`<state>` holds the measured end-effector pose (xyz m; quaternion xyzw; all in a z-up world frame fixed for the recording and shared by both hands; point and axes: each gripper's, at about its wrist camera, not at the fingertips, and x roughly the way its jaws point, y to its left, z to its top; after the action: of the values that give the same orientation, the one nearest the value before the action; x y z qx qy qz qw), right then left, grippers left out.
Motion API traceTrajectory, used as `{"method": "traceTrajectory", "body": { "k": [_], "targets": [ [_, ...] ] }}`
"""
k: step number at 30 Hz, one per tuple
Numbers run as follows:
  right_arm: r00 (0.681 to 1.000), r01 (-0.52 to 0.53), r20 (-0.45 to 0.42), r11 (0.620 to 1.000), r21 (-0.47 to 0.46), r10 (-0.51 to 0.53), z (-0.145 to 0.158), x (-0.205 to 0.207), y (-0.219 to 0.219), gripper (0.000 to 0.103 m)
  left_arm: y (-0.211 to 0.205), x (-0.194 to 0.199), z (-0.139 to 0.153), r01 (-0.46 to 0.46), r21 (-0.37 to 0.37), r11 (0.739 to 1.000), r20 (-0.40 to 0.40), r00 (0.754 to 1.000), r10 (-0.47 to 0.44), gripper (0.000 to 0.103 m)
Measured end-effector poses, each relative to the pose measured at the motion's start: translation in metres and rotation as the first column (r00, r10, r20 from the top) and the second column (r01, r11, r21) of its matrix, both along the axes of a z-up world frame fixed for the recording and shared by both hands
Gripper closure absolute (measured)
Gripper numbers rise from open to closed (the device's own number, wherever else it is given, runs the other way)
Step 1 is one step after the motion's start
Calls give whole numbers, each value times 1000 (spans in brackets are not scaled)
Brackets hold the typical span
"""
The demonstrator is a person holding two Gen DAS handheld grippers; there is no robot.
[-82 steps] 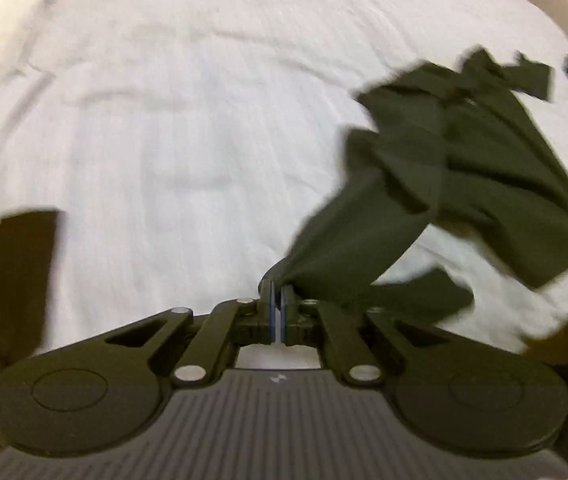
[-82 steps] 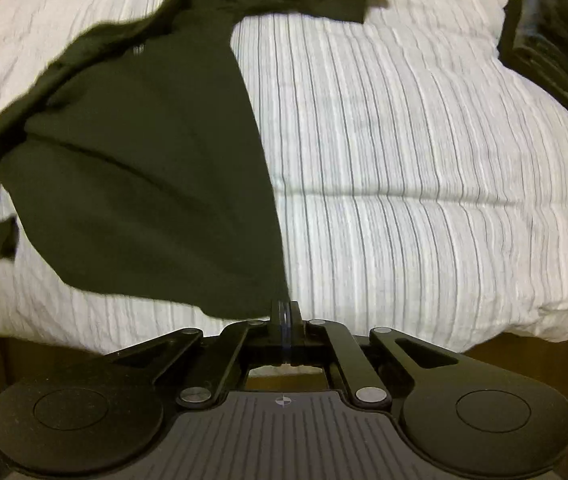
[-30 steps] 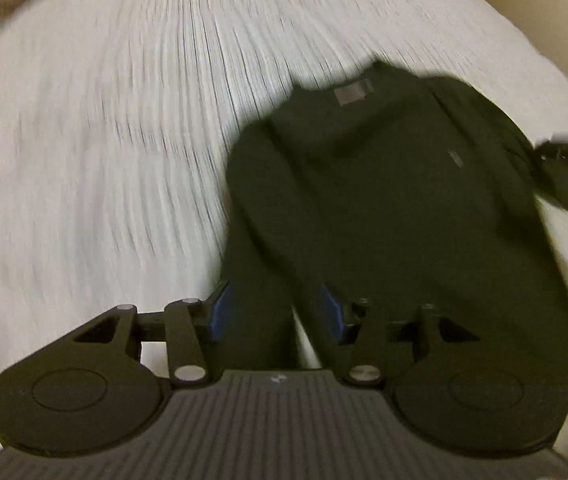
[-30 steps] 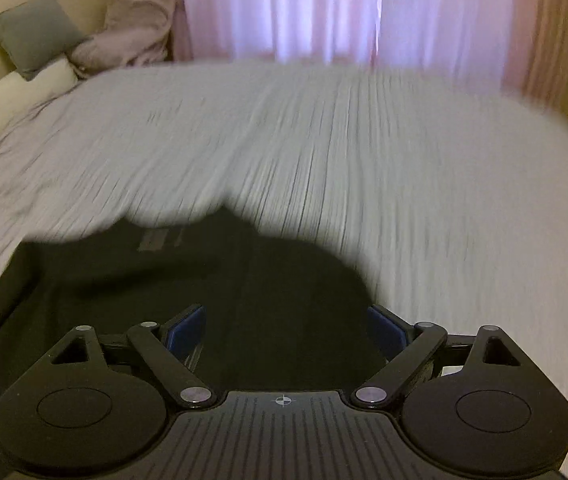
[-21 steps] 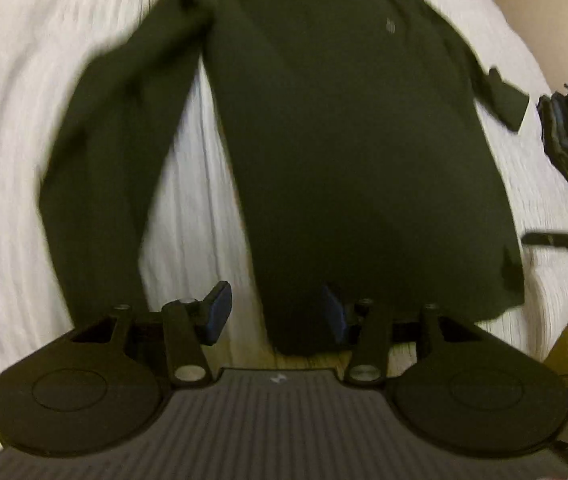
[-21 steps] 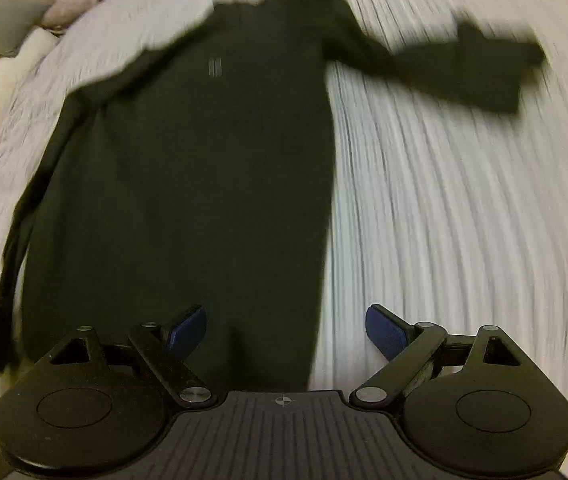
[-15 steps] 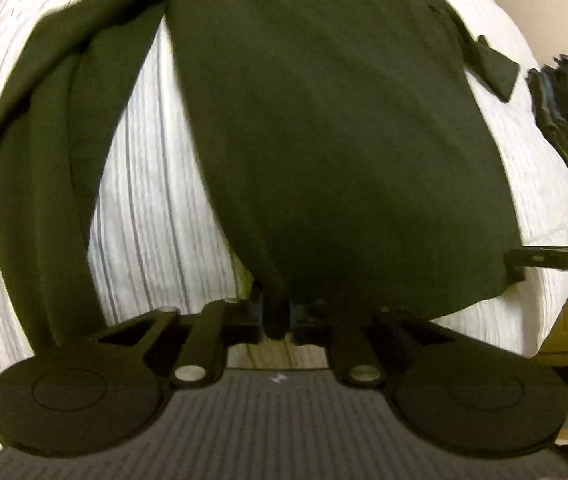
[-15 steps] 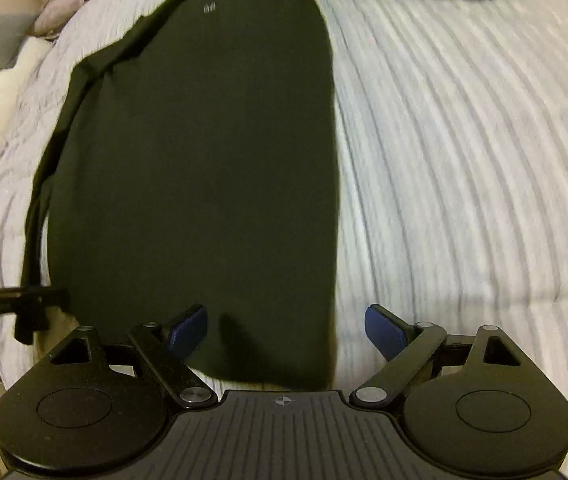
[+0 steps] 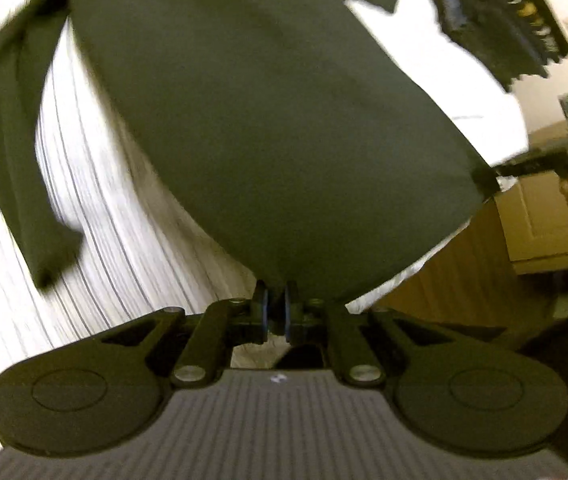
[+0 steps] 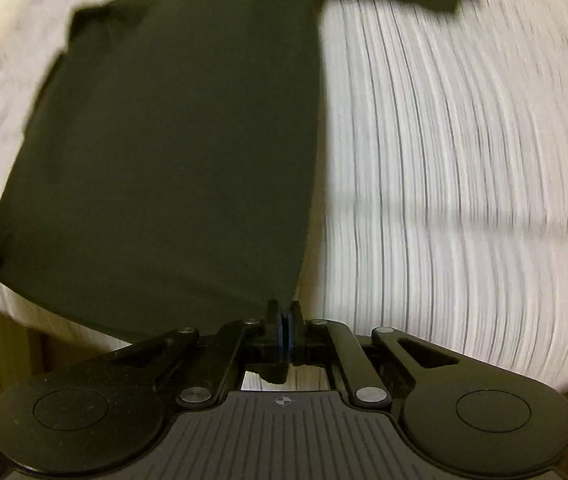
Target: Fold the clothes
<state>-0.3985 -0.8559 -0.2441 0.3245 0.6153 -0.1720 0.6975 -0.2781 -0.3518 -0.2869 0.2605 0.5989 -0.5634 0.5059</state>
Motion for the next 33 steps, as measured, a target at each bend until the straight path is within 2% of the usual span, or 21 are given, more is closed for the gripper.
{"method": "traceTrajectory", "body": {
  "k": [2,4,5,6,7,8,9,10,14,17,21,24,25,26,27,29,31,33],
  "targets": [
    [999,32,-31,999,29,-31,-14,-7,3,101,7,7,-3,-42,31,999,27,999,41,91],
    [998,27,-49,1000,-11,-27,-15,-2,1,100,14,20,1,-90,53,995,77,993,85,88],
    [998,21,-58,999,-35,-23,-15,1,-1,97,17,27,3,-114,64,991,101,989,107,79],
    [998,15,-68,998,-59,-19,-15,4,-2,76,21,33,4,-138,73,988,126,984,128,74],
    [998,7,-66,996,-85,-13,-13,7,-6,36,24,42,7,-170,78,982,154,976,157,69],
    [998,-2,-59,994,-111,-4,-9,10,-11,20,26,56,9,-218,73,973,188,961,201,67],
    [999,-9,-47,993,-122,3,-7,15,-18,15,27,69,12,-265,66,962,221,944,245,65],
    [999,-15,-32,992,-125,11,-4,21,-24,15,28,79,16,-309,58,949,251,925,286,61],
    [999,-37,32,990,-137,42,6,48,-50,15,28,112,22,-431,14,902,316,858,405,57],
    [994,-53,91,991,-125,65,15,71,-54,15,20,122,13,-463,9,887,322,841,435,55],
    [979,-111,154,985,-136,132,29,104,-36,15,10,139,-16,-495,48,867,235,850,472,53],
    [969,-157,162,972,-173,185,38,114,-19,15,12,150,-21,-470,49,881,192,870,453,53],
    [969,-164,155,970,-182,193,39,116,-12,15,13,153,-20,-458,45,888,179,878,444,64],
    [969,-171,148,967,-191,200,41,118,-5,15,14,157,-20,-447,41,894,166,885,435,90],
    [971,-165,140,967,-197,194,42,119,2,15,15,160,-20,-435,36,900,153,892,426,98],
    [979,-136,126,971,-199,162,43,121,15,15,18,167,-15,-408,17,913,139,905,402,99],
    [985,-97,123,977,-188,121,38,130,26,15,28,184,14,-357,-53,933,204,910,360,99],
    [989,-67,121,981,-184,90,38,141,40,15,46,215,58,-333,-131,934,326,875,357,99]
  ]
}}
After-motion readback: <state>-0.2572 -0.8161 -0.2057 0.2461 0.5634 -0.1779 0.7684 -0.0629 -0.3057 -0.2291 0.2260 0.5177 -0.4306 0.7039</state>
